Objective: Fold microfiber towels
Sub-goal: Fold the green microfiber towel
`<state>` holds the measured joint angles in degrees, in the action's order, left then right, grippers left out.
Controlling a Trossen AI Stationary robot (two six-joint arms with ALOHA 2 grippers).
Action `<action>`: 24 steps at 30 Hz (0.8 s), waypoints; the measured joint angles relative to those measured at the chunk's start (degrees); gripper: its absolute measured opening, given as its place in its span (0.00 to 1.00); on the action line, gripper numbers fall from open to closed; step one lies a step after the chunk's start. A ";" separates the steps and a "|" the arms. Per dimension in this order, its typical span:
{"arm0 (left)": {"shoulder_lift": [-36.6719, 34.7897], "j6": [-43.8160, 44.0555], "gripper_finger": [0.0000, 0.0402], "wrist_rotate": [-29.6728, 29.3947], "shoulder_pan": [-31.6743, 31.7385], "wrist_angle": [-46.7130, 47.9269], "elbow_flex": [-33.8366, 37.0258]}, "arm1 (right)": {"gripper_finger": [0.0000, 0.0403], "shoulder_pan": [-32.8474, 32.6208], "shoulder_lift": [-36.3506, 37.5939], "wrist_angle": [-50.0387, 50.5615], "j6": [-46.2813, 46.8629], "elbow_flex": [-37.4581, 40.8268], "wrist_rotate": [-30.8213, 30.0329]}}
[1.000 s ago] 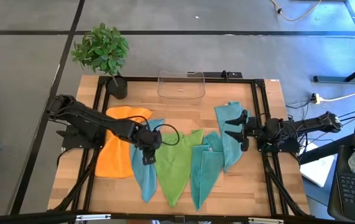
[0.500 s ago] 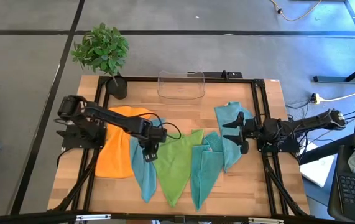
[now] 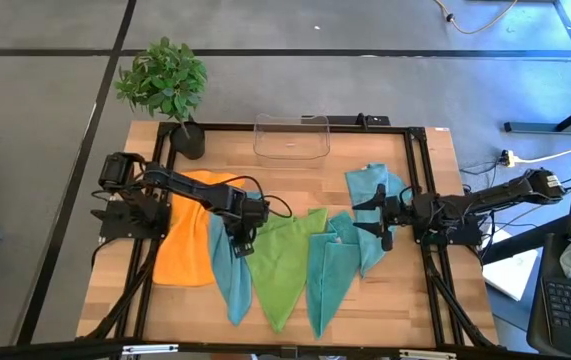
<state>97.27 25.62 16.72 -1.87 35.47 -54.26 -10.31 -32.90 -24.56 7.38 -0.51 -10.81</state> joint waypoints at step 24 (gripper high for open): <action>0.03 -1.84 0.13 3.83 -1.80 -7.93 -2.10 | 0.59 0.00 -0.83 -0.87 -0.33 0.00 -0.02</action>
<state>97.30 23.78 20.56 -3.67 27.55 -56.36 -10.31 -33.74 -25.43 7.05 -0.51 -10.83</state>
